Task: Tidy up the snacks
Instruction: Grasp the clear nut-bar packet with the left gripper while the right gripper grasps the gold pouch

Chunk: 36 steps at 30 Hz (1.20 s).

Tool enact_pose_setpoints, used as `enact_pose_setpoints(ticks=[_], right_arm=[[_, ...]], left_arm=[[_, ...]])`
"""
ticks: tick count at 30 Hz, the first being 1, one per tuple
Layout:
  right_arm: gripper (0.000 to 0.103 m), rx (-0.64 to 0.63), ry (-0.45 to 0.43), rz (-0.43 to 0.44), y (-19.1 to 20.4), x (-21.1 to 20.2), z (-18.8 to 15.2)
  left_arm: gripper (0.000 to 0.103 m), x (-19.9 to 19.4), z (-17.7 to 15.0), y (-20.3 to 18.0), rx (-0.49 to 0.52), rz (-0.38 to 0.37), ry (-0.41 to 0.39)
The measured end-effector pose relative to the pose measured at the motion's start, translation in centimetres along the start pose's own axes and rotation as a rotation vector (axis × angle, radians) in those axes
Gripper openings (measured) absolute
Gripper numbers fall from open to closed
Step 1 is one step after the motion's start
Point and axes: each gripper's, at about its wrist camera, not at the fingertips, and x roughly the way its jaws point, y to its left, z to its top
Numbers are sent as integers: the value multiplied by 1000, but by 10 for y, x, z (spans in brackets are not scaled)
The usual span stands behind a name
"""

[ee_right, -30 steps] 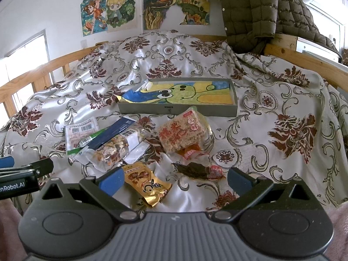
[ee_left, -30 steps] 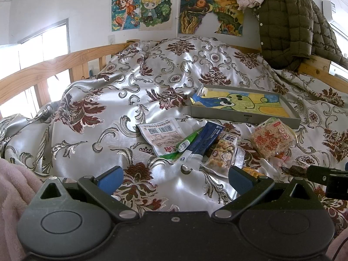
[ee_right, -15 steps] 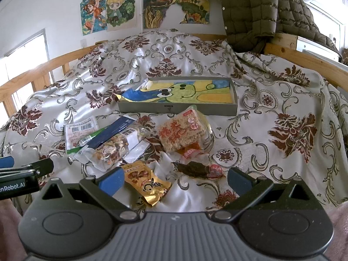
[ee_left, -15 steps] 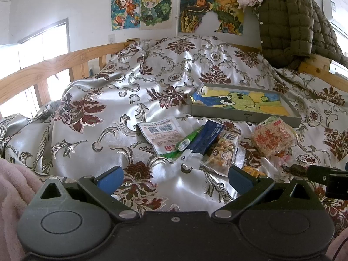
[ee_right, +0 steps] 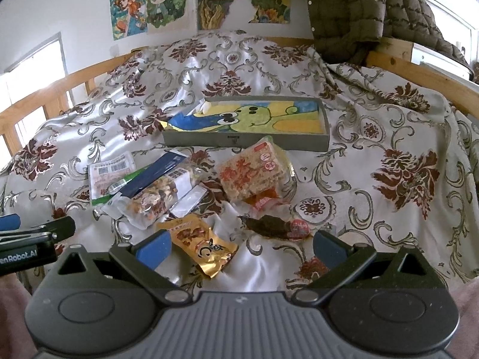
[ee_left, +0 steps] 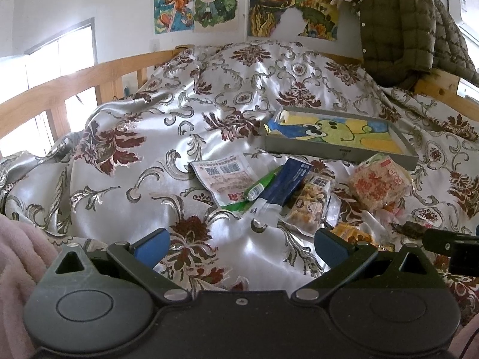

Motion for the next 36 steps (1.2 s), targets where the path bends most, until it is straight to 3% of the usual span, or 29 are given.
enact_pose_setpoints(ticks=[13,20,28,36], right_arm=[[103,-56,-34,11,5,7,16],[103,-171,-144,-50,8,7,26],[103,-117,-1,16,-5,36,32],[103,-146,37,24,-7,46,39]], left_arm=[[102,14,6,0,-10,11,64],[102,27,19,3,-8,-46,100],[102,43,41,-4,77,-103,82],[102,64,65,-12,210,-205,85]])
